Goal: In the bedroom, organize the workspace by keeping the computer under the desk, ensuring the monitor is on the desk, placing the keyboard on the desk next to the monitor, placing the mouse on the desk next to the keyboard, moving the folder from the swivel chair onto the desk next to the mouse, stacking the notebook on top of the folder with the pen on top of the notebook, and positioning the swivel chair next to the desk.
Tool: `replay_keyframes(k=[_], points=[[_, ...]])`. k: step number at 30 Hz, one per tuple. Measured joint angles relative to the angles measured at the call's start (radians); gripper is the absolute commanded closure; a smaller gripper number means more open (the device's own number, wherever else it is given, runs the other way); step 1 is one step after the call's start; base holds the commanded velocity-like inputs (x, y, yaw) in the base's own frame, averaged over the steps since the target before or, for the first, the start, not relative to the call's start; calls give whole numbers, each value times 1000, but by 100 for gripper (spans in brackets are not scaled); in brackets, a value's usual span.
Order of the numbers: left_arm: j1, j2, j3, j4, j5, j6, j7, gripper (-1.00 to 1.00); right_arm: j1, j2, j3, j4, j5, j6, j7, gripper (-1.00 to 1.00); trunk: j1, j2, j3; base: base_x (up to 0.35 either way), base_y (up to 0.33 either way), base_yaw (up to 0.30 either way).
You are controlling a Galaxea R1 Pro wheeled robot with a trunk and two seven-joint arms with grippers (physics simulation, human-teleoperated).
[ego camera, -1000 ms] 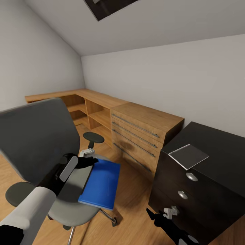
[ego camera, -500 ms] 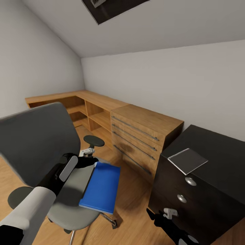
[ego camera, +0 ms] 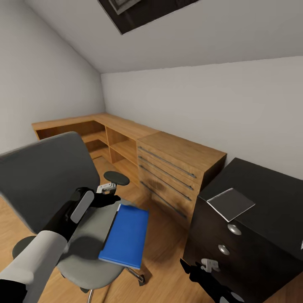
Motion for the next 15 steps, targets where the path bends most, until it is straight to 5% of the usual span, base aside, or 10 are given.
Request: replay_keyframes(k=[15], points=[[0,12,11,-13,-2,10,0,-100,0,6,-2,2,0,0,1,-100,-58,105,47,0,0,0]])
